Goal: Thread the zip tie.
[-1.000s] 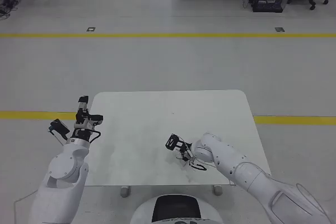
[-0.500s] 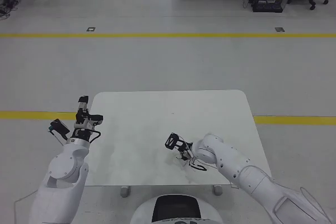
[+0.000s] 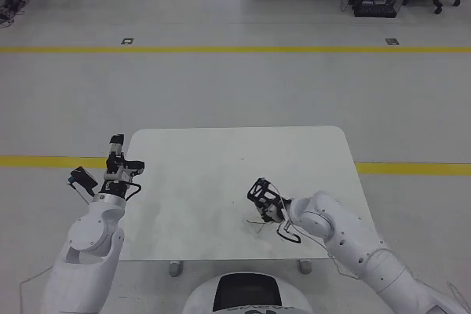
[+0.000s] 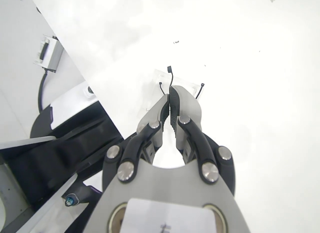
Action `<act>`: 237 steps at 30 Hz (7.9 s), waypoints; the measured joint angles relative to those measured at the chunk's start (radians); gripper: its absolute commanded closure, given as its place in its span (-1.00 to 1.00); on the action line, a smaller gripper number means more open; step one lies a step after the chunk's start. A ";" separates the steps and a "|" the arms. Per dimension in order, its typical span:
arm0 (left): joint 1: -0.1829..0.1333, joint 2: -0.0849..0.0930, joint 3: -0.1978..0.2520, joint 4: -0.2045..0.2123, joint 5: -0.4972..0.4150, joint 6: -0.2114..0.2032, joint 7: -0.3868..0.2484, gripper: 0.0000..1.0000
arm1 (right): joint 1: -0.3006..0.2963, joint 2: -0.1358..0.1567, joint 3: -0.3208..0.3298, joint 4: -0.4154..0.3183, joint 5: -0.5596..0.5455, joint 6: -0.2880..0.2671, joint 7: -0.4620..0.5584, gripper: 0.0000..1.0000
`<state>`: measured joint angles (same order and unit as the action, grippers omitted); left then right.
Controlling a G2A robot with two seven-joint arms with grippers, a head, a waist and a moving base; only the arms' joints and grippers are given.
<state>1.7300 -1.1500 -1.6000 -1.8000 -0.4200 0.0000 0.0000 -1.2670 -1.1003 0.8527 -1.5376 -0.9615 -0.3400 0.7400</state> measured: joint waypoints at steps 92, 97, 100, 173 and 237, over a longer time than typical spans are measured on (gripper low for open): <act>0.086 0.004 0.138 -0.117 0.381 -0.162 -0.197 -1.00 | -0.052 0.058 0.119 0.143 0.941 0.018 -0.207 1.00; 0.077 0.000 0.211 -0.113 0.448 -0.168 -0.221 -1.00 | -0.048 0.054 0.133 0.183 1.019 0.000 -0.176 1.00; 0.075 -0.001 0.234 -0.105 0.451 -0.175 -0.237 -1.00 | -0.048 0.054 0.139 0.189 1.049 0.000 -0.164 1.00; -0.154 -0.018 0.615 0.025 1.368 -0.189 -0.137 -1.00 | -0.042 0.029 0.209 0.276 1.459 0.152 0.056 1.00; -0.474 0.096 1.005 0.139 1.990 0.052 -0.172 -1.00 | -0.032 0.015 0.242 0.313 1.635 0.414 0.209 1.00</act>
<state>1.2559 -1.0543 -0.5954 -1.6615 1.5700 0.0517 -0.1722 -1.2988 -1.0849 1.0942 -1.2241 0.6736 0.0736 0.9485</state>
